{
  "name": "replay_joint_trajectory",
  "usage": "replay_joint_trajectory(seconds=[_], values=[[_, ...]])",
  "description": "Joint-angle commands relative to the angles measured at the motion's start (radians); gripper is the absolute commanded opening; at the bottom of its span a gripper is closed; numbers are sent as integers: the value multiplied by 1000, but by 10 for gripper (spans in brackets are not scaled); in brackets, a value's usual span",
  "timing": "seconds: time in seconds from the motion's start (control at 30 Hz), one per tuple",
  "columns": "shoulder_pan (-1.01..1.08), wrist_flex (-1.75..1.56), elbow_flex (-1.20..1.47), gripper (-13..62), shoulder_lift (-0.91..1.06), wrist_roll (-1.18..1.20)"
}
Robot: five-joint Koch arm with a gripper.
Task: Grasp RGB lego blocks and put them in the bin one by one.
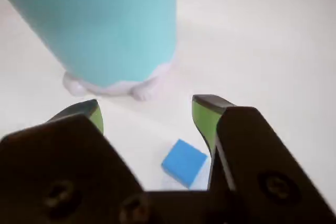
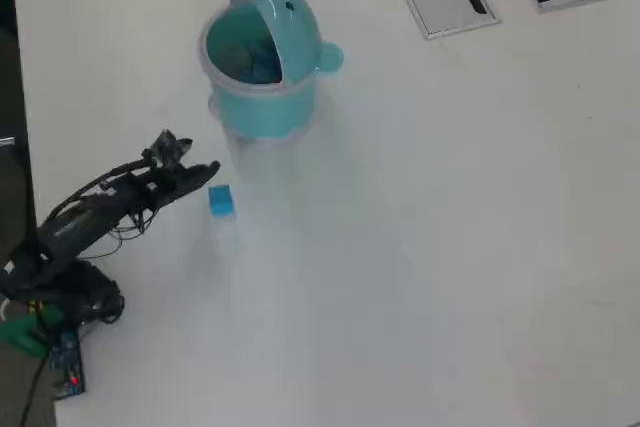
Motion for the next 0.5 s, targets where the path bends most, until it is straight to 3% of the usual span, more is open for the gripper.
replay_joint_trajectory(seconds=[0.0,0.47], values=[[5,9,-31,316,35,5],[-43,114,-29,314,-58,-123]])
